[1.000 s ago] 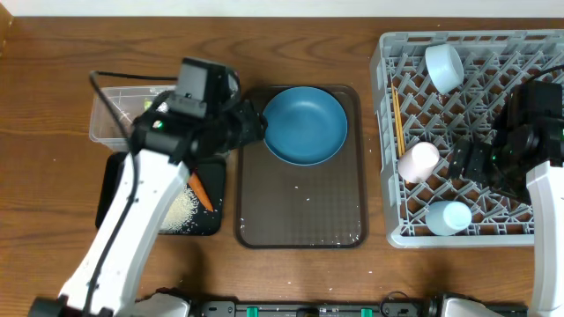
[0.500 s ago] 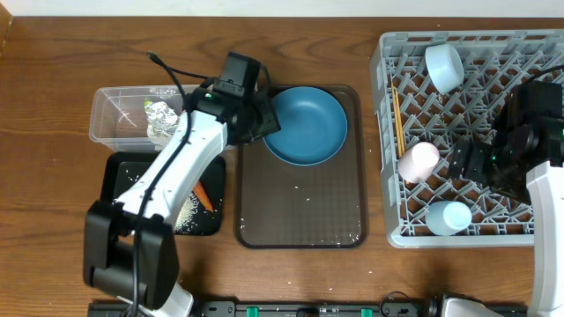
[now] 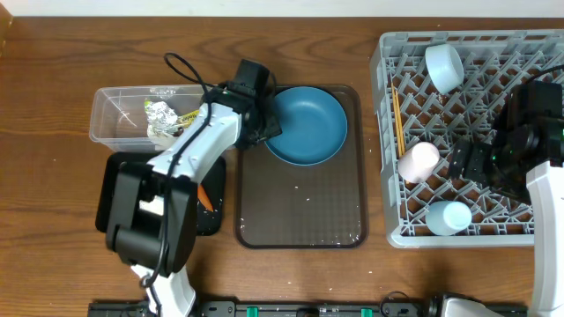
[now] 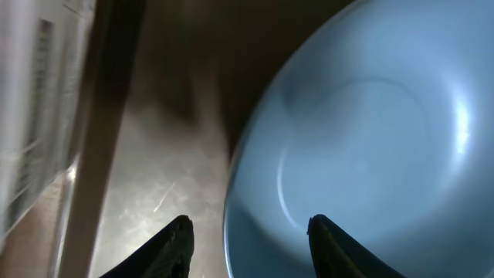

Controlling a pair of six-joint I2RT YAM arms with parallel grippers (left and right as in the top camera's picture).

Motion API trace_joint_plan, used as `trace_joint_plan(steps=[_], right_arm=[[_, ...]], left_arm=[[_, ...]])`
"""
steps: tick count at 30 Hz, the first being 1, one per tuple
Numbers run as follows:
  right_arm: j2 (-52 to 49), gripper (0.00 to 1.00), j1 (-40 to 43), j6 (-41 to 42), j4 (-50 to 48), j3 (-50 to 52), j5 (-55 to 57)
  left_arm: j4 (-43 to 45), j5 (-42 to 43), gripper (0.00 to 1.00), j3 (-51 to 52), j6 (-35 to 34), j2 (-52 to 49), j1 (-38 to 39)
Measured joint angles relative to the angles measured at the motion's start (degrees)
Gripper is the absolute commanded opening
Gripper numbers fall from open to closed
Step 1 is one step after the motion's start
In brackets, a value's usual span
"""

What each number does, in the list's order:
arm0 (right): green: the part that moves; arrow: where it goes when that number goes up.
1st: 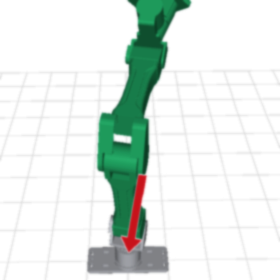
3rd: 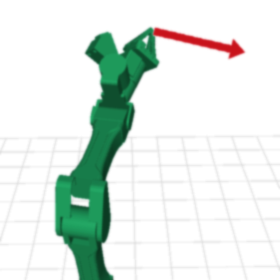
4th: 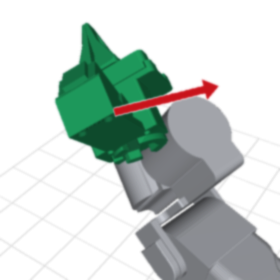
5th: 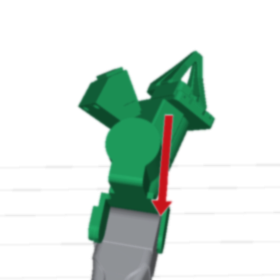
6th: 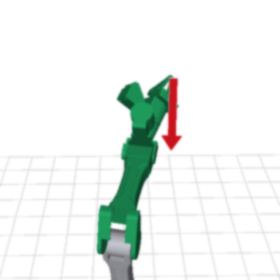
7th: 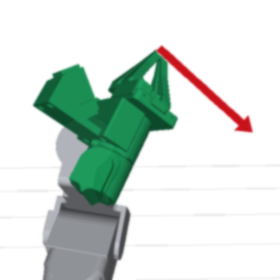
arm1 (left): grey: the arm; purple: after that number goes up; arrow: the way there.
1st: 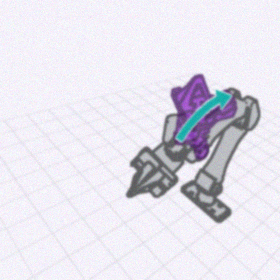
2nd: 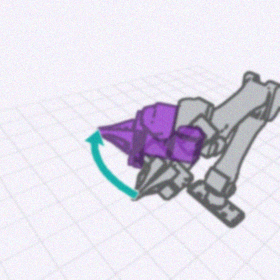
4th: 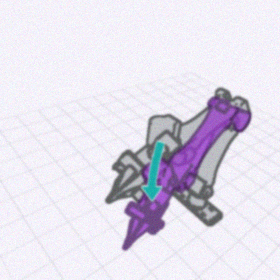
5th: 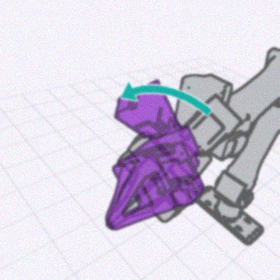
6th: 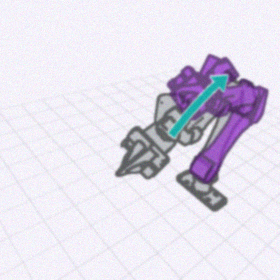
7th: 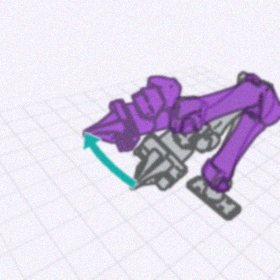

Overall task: Sort waste into correct bins and load items into the dishwasher rack
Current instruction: 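Move the left gripper to the blue plate rim and grasp it, then lift the blue plate edge with the left gripper toward the rack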

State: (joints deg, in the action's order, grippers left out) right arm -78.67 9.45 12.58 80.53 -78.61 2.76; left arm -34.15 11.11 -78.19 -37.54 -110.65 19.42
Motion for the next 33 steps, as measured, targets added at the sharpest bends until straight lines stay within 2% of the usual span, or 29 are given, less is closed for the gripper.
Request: trace_joint_plan(steps=[13,19,23,29,33], right_arm=[[0.0,0.99,0.0,0.0,0.0,0.0,0.0],[0.0,0.99,0.0,0.0,0.0,0.0,0.0],[0.0,0.99,0.0,0.0,0.0,0.0,0.0],[0.0,0.99,0.0,0.0,0.0,0.0,0.0],[0.0,0.99,0.0,0.0,0.0,0.0,0.0]], left_arm=[[1.8,-0.6,0.49,0.0,-0.7,-2.1,1.7],[2.0,-1.7,0.40,0.0,-1.3,-4.9,4.0],[2.0,-2.5,0.19,0.0,-1.6,-5.3,3.8],[2.0,-2.8,0.18,0.0,-1.4,-5.3,3.5],[1.8,-2.8,0.09,0.0,-1.5,-4.2,3.5]])
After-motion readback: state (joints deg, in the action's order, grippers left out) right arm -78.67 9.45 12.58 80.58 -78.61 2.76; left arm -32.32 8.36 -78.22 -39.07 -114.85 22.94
